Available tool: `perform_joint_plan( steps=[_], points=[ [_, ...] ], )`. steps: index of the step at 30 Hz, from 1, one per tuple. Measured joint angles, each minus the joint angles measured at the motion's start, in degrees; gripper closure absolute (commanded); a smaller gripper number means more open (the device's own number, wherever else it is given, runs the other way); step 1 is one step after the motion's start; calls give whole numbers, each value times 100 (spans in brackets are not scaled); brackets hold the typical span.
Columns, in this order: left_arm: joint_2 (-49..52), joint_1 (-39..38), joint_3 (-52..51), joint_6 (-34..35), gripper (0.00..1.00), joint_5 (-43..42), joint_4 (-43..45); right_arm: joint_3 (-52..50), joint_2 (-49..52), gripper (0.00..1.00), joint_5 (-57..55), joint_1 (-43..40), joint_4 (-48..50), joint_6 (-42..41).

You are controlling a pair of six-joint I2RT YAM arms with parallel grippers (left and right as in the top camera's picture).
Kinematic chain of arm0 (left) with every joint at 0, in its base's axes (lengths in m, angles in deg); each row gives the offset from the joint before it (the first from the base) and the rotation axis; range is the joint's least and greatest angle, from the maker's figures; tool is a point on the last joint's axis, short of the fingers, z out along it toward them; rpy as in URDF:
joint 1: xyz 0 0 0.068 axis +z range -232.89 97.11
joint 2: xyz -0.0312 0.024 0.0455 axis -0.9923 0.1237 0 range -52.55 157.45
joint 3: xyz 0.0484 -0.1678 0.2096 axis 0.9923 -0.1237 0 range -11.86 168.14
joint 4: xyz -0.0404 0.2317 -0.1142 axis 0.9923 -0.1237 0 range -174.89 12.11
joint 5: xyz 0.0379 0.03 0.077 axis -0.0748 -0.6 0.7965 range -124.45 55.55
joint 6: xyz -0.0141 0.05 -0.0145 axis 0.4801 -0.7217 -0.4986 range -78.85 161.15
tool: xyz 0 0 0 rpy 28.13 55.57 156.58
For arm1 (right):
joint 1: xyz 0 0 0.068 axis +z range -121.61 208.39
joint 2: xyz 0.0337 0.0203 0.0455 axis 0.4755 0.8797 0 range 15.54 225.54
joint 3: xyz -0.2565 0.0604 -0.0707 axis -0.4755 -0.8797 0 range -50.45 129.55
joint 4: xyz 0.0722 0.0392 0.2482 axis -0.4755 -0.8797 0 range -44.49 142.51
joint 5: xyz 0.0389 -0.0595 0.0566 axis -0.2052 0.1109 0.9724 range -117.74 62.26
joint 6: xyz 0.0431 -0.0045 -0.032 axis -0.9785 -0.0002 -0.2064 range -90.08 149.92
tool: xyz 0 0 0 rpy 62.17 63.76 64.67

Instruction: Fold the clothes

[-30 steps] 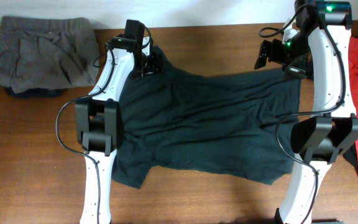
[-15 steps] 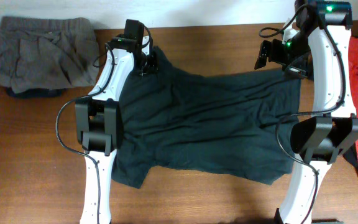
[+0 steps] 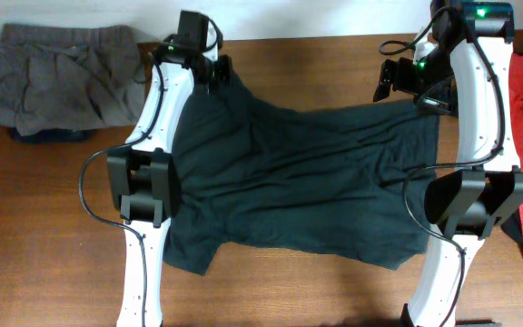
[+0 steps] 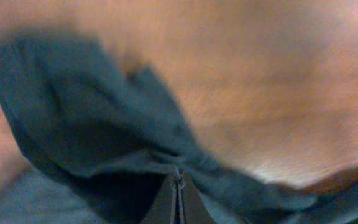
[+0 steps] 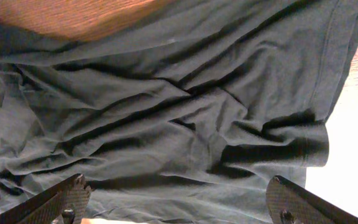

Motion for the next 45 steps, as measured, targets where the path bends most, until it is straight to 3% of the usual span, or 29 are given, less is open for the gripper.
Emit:
perform_joint_plan(
  steps=[8,18,20,22,24,25,27,29,33,36,45],
  points=[
    [0,-157,426,0,99,2,933,0,0,5,-17,0,0,2],
    [39,-944,437,94,98,201,2262,0,0,5,-20,0,0,0],
    [125,-1091,459,127,84,243,2358,0,0,5,-20,0,0,0],
    [245,-1185,461,149,57,310,2374,0,0,5,-20,0,0,4],
    [354,-1231,461,208,40,393,2347,0,0,5,-20,0,0,2],
    [420,-1239,461,186,21,463,2295,0,0,5,-17,0,0,2],
    [479,-1228,461,199,8,573,2240,0,0,5,-20,0,0,2],
    [503,-1182,461,197,5,656,2173,-20,0,6,-20,0,2,4],
    [492,-999,470,173,5,737,1735,-179,0,10,-17,0,0,11],
    [490,-710,470,170,20,758,1086,-212,0,10,-20,0,0,4],
    [490,-79,470,-181,47,343,-114,-549,0,12,-20,7,0,4]
  ],
)
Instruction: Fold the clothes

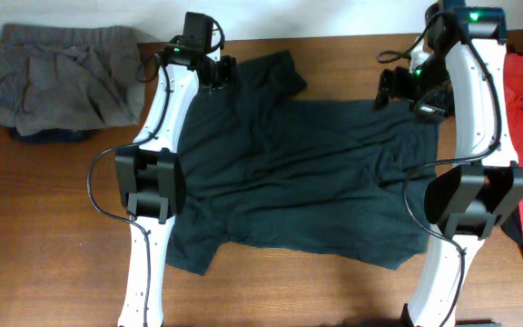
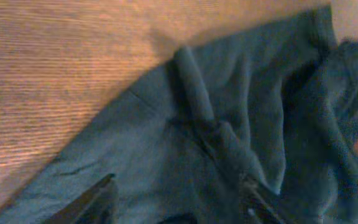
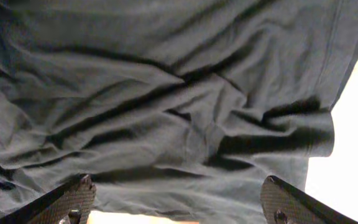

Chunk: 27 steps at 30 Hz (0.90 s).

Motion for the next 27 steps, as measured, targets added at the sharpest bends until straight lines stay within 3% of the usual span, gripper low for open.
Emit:
perform_joint_plan(
  steps=[3,8,9,10,11,14,19,27],
  points=[
    [0,-35,0,-155,59,-72,-35,-411,0,14,0,7,107,0],
    [0,-111,0,-374,79,-144,-125,-1456,0,16,-55,9,1099,0],
    [0,-116,0,-426,84,-146,-155,-1591,0,26,-66,9,1259,0],
    [0,-116,0,-468,94,-149,-192,-1768,0,55,-68,9,1510,26],
    [0,-114,0,-505,99,-146,-245,-2035,7,58,-83,11,1823,7],
    [0,-114,0,-575,99,-72,-328,-2465,-2,73,-107,11,2640,48],
    [0,-109,0,-573,99,0,-601,-2835,2,74,-190,11,3528,61],
    [63,-109,0,-575,99,13,-1084,-2975,2,89,-656,11,4260,94]
  ],
)
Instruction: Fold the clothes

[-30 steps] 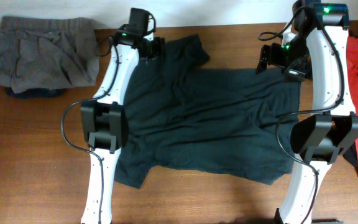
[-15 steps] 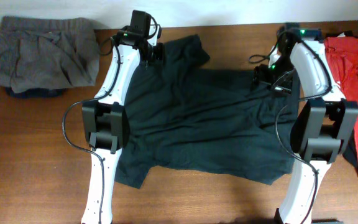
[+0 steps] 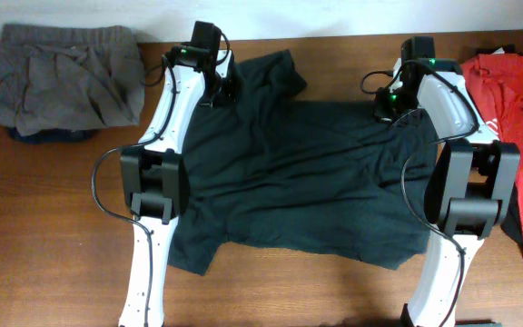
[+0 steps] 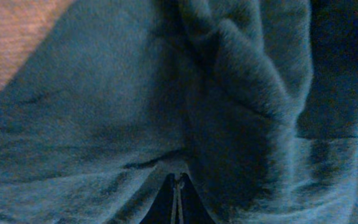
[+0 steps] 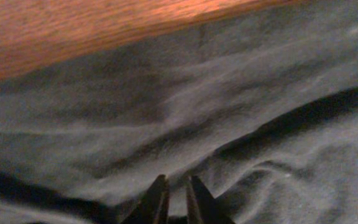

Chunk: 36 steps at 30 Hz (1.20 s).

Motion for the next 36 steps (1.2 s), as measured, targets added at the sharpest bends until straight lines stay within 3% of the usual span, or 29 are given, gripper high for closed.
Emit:
perform_joint_plan(
  steps=[2,4,28,36],
  points=[
    [66,0,0,0,99,0,-28,-4,4,96,-68,0,35,-4],
    [179,0,0,0,99,4,-31,-4,17,96,-127,0,63,-9],
    [197,404,2,-24,99,20,15,-7,461,96,-382,-28,197,-15],
    [254,599,37,-66,100,52,61,-7,461,96,-380,-387,153,-13]
  ],
)
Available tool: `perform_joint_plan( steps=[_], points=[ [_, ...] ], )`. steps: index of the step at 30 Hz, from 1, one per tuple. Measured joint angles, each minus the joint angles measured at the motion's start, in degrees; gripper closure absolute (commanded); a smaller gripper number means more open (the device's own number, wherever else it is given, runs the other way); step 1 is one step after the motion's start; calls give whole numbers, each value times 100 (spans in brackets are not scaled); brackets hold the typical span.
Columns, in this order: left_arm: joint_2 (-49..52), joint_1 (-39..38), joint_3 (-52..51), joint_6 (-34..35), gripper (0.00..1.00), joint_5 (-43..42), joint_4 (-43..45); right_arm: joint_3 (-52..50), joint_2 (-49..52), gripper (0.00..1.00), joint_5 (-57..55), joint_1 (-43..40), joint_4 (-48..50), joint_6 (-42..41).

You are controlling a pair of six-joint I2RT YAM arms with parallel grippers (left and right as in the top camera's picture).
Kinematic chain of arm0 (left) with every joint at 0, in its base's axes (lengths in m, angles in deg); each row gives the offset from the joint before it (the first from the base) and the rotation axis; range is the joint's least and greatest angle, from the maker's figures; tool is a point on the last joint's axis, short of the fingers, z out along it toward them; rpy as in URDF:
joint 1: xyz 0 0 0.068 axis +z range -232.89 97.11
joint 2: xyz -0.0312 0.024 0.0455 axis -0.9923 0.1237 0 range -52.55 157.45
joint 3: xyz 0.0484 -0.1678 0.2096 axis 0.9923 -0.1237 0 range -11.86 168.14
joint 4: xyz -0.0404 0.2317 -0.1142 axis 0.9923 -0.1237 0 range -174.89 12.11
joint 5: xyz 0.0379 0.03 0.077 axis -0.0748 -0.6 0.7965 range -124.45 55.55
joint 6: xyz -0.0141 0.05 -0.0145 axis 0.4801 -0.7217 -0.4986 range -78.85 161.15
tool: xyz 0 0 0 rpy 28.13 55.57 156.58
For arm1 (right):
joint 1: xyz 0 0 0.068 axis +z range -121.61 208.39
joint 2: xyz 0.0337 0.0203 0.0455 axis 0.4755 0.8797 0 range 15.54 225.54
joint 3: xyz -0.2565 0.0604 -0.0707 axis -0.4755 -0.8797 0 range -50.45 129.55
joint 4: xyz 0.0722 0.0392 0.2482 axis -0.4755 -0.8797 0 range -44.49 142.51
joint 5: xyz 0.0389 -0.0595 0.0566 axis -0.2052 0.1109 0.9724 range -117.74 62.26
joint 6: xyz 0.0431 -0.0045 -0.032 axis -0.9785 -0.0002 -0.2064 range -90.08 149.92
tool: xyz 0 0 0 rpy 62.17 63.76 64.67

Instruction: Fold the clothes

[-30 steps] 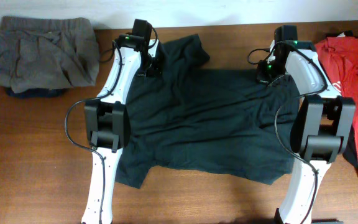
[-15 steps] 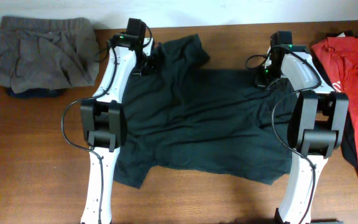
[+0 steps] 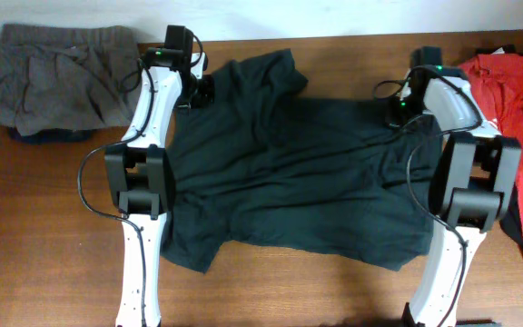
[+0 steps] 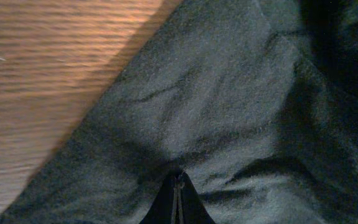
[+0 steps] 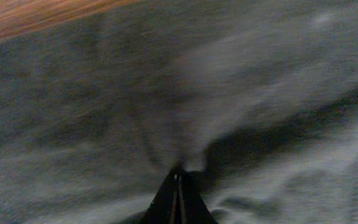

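A dark teal T-shirt (image 3: 298,173) lies spread across the wooden table (image 3: 53,236), one sleeve at the top (image 3: 275,73) and one at the lower left (image 3: 193,250). My left gripper (image 3: 193,91) is at the shirt's upper left edge. In the left wrist view its jaws (image 4: 178,180) are shut on a pinch of the cloth. My right gripper (image 3: 405,111) is at the shirt's upper right part, and the right wrist view shows it (image 5: 177,177) shut on the fabric too.
A grey garment (image 3: 57,77) lies bunched at the far left, with dark blue cloth (image 3: 48,134) under it. A red garment lies along the right edge, beside the right arm.
My left gripper has moved left, still shut on the shirt, and the upper left edge went with it. My right gripper has moved slightly right, and its jaws have gone from nearly shut to shut.
First my left gripper held the top sleeve while the right hung open over the shirt's upper right. Then the sleeve lay spread out at the top and both grippers were open. Later both were down pinching the cloth, and now they hold it farther apart.
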Motion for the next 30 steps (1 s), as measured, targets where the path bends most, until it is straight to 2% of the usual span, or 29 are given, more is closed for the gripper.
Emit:
perform_joint_plan(
  steps=[5,18,30],
  points=[
    [50,170,52,-20,99,-61,149,2,0,96,-2,-262,-26,2],
    [103,640,55,-17,99,24,592,2,9,96,-26,-297,186,28],
    [177,850,55,11,98,155,1172,2,44,88,-24,-297,629,39]
  ],
)
